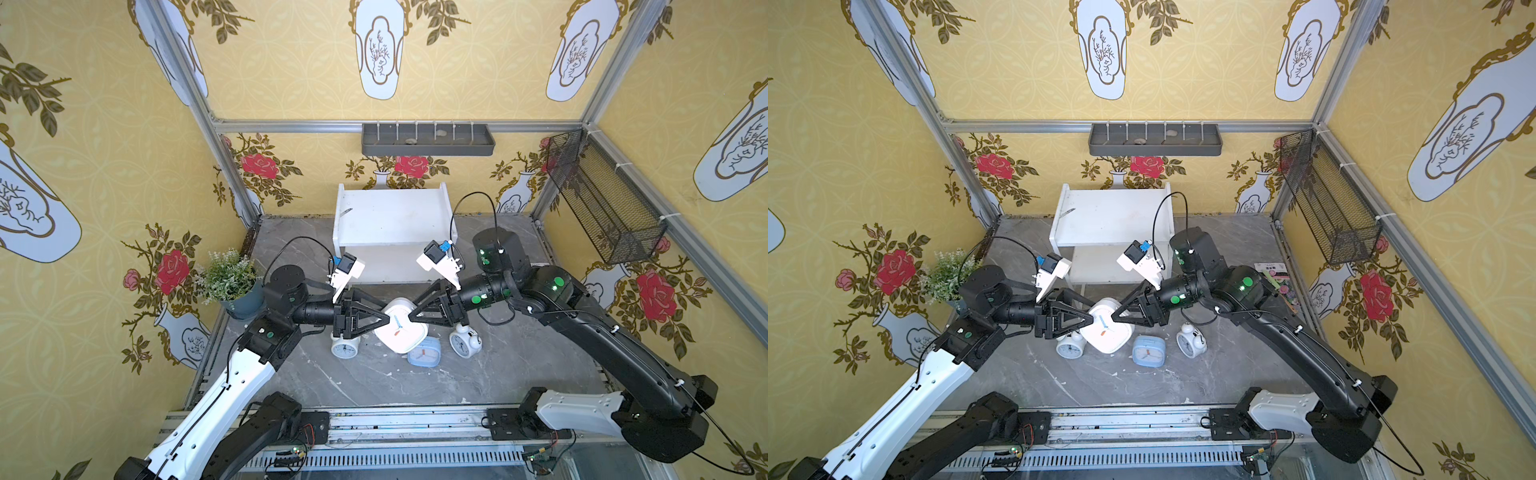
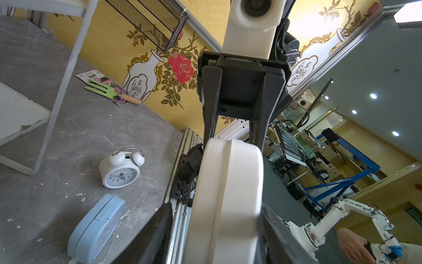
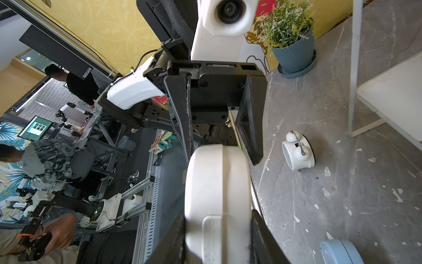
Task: Place the alarm clocks on the shelf by style
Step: Pick up the alarm from the center of the board.
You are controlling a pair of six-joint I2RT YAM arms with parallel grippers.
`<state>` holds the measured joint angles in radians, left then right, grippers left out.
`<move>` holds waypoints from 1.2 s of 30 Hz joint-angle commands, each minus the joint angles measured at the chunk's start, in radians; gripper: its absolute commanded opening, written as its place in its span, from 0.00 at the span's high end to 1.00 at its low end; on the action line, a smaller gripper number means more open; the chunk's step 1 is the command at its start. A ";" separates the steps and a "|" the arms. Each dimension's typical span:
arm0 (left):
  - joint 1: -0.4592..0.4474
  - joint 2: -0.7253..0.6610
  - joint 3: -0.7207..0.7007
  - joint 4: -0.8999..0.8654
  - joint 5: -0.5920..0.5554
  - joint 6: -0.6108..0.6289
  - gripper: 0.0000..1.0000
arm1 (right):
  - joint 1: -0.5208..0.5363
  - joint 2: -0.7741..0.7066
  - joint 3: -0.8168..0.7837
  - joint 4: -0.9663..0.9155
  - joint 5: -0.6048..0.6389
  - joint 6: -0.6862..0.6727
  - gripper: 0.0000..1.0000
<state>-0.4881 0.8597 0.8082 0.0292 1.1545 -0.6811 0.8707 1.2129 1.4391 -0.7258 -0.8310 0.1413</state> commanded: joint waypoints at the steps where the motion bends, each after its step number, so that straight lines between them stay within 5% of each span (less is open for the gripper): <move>1: 0.002 0.001 -0.008 0.032 0.011 0.001 0.41 | -0.002 0.004 -0.002 0.079 -0.016 0.001 0.70; 12: 0.002 -0.009 -0.041 0.123 0.011 -0.055 0.66 | -0.007 -0.009 -0.031 0.149 -0.006 0.022 0.68; 16: 0.001 -0.024 -0.058 0.154 -0.001 -0.078 0.67 | -0.008 -0.022 -0.036 0.173 0.009 0.034 0.62; 21: 0.002 -0.029 -0.075 0.243 -0.018 -0.134 0.69 | -0.010 -0.043 -0.045 0.197 0.081 0.048 0.31; 24: 0.001 -0.024 -0.117 0.414 -0.071 -0.226 0.70 | -0.010 -0.084 -0.084 0.249 0.189 0.074 0.17; 30: 0.000 0.030 -0.202 0.859 -0.261 -0.483 0.69 | -0.021 -0.223 -0.301 0.553 0.260 0.244 0.12; 36: 0.000 0.075 -0.204 1.061 -0.327 -0.575 0.74 | -0.021 -0.278 -0.486 0.895 0.229 0.422 0.02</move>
<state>-0.4881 0.9226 0.5987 0.8742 0.8829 -1.1770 0.8509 0.9436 0.9844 -0.1020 -0.5922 0.4553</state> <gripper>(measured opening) 0.425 0.978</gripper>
